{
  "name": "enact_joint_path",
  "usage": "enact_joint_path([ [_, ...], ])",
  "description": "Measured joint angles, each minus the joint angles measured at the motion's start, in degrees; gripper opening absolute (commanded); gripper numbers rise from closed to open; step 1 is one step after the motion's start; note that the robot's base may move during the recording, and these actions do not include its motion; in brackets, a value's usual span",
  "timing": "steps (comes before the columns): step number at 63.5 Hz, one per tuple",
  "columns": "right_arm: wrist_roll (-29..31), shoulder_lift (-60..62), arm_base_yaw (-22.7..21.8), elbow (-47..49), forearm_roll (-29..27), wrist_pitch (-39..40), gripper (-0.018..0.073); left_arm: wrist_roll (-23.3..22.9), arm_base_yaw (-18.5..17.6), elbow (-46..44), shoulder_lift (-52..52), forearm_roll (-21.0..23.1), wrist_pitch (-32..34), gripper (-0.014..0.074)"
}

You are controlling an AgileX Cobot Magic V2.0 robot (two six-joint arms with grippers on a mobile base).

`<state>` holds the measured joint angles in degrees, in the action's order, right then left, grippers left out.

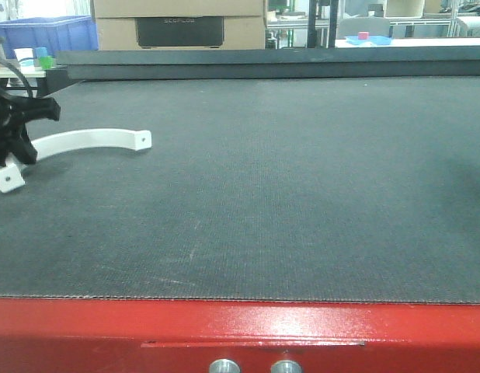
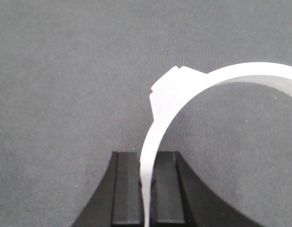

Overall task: Grab PVC pipe and place in blue bin
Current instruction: 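Close both grippers on the white curved pipe piece, then lift the white curved pipe piece off the table with both grippers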

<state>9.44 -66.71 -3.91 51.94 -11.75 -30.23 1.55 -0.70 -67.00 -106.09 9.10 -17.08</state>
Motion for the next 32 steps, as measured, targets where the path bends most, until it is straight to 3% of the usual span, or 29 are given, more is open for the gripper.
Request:
enact_joint_path([
  [32,0.0,10.79,0.0,0.0,-0.09,1.57,-0.0169,0.0,0.0,1.27,14.9,-5.15,-2.34,-0.0111],
])
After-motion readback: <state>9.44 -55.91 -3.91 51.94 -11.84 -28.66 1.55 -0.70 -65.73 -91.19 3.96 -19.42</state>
